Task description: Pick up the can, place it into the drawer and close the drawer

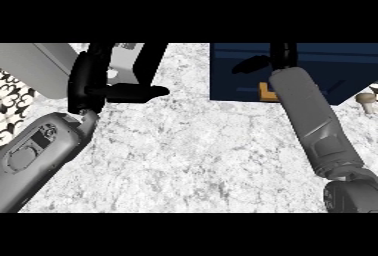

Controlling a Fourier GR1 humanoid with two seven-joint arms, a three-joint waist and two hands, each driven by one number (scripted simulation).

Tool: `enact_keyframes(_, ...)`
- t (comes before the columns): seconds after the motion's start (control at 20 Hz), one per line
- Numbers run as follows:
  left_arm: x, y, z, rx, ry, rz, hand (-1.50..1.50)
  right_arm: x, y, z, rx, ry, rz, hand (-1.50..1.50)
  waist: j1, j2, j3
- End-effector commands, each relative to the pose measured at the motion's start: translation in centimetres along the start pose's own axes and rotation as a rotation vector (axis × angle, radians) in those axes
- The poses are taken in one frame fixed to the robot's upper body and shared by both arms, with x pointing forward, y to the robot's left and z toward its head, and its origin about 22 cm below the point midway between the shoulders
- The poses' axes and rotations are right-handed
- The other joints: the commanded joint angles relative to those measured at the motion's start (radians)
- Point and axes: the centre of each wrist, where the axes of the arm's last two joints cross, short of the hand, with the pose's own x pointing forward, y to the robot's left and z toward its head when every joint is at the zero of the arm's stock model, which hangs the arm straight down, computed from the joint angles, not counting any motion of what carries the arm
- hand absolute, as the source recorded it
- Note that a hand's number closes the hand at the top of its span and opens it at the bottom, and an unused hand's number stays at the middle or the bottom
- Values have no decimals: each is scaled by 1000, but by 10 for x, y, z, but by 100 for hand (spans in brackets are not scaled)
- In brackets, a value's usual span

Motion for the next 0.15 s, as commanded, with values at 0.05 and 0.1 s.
enact_keyframes(0.05, -13, 13, 9, 20, 9, 6, -150, 22, 3, -12, -66, 19, -195, -150, -7, -18, -6)
enact_keyframes(0.1, 2, -2, 1, -1, -7, 25, -150, 20, -3, -15, -76, 21, -184, -150, 6, -4, -5)
